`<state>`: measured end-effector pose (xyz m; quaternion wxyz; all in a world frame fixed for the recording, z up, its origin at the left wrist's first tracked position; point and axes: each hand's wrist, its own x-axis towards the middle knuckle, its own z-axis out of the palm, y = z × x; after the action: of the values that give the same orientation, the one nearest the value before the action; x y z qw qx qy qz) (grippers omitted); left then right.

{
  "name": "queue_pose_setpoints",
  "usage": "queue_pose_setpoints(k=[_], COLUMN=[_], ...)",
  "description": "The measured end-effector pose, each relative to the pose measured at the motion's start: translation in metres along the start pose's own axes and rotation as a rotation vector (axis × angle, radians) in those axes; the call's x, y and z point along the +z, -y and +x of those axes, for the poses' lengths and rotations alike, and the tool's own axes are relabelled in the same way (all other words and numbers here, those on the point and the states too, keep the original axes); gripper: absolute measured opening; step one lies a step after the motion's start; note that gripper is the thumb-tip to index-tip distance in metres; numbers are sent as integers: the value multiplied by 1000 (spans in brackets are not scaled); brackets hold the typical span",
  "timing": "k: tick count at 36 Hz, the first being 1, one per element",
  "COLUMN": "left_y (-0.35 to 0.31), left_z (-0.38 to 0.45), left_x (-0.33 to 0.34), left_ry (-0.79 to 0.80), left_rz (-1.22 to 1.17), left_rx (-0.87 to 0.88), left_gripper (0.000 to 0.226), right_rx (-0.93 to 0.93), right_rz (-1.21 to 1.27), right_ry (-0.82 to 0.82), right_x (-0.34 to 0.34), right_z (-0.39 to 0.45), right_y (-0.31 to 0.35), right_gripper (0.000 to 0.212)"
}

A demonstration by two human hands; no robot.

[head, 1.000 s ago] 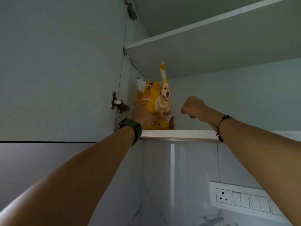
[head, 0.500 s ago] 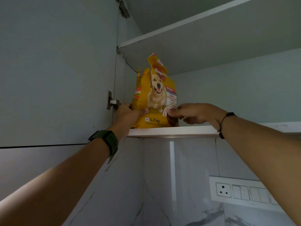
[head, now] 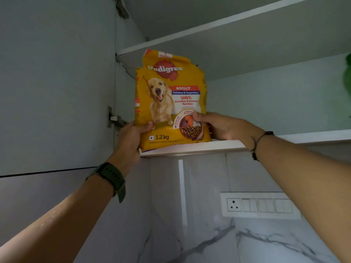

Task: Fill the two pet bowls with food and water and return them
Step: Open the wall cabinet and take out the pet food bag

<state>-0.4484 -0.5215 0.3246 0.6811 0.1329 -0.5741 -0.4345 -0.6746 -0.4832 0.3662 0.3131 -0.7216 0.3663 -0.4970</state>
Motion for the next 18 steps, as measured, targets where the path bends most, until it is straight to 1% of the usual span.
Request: queue_pose_setpoints(k=[3,5,6,8,9,10,13,15,18], left_y=[-1,-2,-2,-2,-2,-1,4,9,20], left_z=[-6,-12,-14,-21,-24,-27,-42,-59,-91], left_x=[7,11,13,17,18,21,28,35,43], left_ry=[10,23,33,60,71,82,115,141,164], left_rz=[-39,-74,-92,-122,-134,-146,-189,-211,-220], left_rx=[-10,-23,-29,-36,-40,-47,-81,-100,-129], left_gripper=[19,19,20,22,23,24,25,25,23], right_rx=[-67,-103,-116,-146,-156,-162,-191,-202,-193], right_rz=[39,59,65,90,104,113,136,146,141], right_ry=[-45,-120,-163,-235,-272,-311,-419,-482,-527], right_x=[3,5,6,8,10,11,17,20,25], right_z=[-8,-17,-23,-37,-43,-51,-75,-96,-137], right_y=[3,4,5,7,8,8,8,5,-6], right_gripper=[98,91,81,45,30,24,28,35,49])
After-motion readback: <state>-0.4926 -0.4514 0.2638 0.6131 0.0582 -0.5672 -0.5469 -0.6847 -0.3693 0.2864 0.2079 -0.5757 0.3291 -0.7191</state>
